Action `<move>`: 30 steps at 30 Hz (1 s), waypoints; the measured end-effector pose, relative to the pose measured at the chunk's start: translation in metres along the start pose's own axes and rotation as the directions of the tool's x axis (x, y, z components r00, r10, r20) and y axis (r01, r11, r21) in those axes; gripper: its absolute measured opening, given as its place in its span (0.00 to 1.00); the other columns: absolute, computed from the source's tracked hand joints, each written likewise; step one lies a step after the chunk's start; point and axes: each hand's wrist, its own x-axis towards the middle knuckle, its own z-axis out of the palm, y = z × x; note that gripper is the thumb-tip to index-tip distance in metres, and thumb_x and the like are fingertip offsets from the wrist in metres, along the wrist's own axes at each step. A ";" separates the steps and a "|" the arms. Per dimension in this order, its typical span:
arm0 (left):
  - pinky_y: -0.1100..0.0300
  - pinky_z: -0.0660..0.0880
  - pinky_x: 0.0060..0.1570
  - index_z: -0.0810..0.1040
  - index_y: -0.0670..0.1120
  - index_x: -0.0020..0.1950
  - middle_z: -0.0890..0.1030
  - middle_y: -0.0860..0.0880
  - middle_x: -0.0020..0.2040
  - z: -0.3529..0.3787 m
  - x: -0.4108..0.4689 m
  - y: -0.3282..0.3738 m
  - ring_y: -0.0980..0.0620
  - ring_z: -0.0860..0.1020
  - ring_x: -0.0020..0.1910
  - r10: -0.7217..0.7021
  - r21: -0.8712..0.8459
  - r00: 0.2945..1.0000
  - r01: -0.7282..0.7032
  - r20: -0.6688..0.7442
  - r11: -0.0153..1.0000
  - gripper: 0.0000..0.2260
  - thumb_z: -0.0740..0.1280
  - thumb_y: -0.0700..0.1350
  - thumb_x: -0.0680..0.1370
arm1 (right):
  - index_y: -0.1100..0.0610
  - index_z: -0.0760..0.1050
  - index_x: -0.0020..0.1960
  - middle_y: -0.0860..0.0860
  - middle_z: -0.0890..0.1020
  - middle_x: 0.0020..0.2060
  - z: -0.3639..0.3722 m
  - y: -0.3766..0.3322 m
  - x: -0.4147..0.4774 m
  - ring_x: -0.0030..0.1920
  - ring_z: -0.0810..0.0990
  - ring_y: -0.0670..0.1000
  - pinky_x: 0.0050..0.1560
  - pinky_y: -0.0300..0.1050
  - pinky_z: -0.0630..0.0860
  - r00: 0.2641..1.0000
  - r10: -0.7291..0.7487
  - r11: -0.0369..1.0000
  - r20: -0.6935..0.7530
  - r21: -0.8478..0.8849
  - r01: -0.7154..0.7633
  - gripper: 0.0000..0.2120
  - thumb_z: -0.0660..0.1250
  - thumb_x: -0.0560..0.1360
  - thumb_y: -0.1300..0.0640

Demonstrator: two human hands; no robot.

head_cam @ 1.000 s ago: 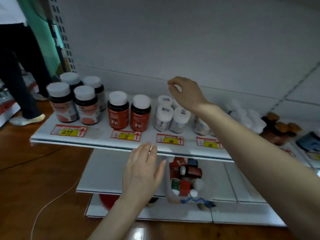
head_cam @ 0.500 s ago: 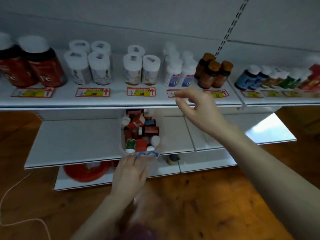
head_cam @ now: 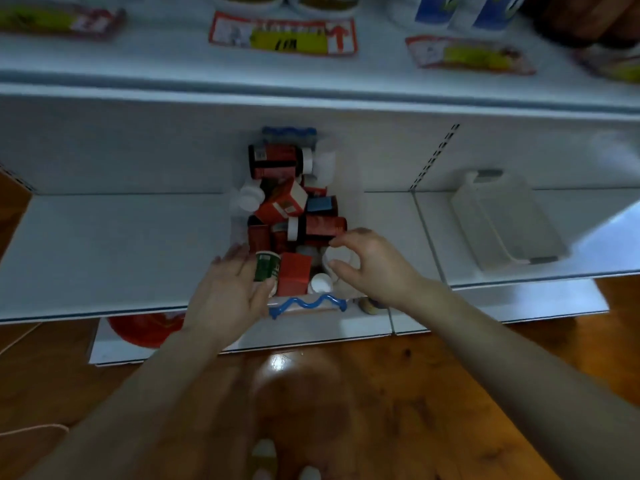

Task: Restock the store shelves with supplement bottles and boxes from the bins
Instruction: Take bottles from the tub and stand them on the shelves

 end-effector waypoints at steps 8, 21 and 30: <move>0.36 0.69 0.56 0.78 0.34 0.55 0.78 0.35 0.56 0.027 0.001 -0.005 0.35 0.73 0.62 -0.046 -0.050 0.994 0.041 -0.098 0.998 0.22 0.53 0.49 0.75 | 0.57 0.64 0.70 0.57 0.69 0.66 0.034 0.033 0.067 0.63 0.69 0.56 0.59 0.42 0.67 0.946 0.134 0.973 0.295 -0.219 -0.070 0.24 0.64 0.76 0.56; 0.36 0.69 0.57 0.77 0.34 0.56 0.78 0.35 0.56 0.025 0.002 -0.007 0.35 0.74 0.61 -0.017 -0.001 0.999 0.017 -0.051 1.000 0.24 0.51 0.50 0.77 | 0.58 0.67 0.66 0.59 0.69 0.62 0.053 0.028 0.076 0.59 0.71 0.59 0.51 0.44 0.70 0.919 0.245 0.900 0.308 -0.426 -0.098 0.20 0.63 0.75 0.62; 0.38 0.71 0.54 0.80 0.34 0.49 0.81 0.35 0.50 0.008 0.013 -0.009 0.36 0.79 0.50 0.093 -0.019 0.996 -0.093 0.003 0.995 0.21 0.57 0.50 0.73 | 0.53 0.70 0.65 0.58 0.75 0.55 -0.004 0.023 0.026 0.55 0.73 0.56 0.44 0.39 0.63 0.987 0.142 0.985 -0.081 -0.084 -0.148 0.24 0.68 0.70 0.55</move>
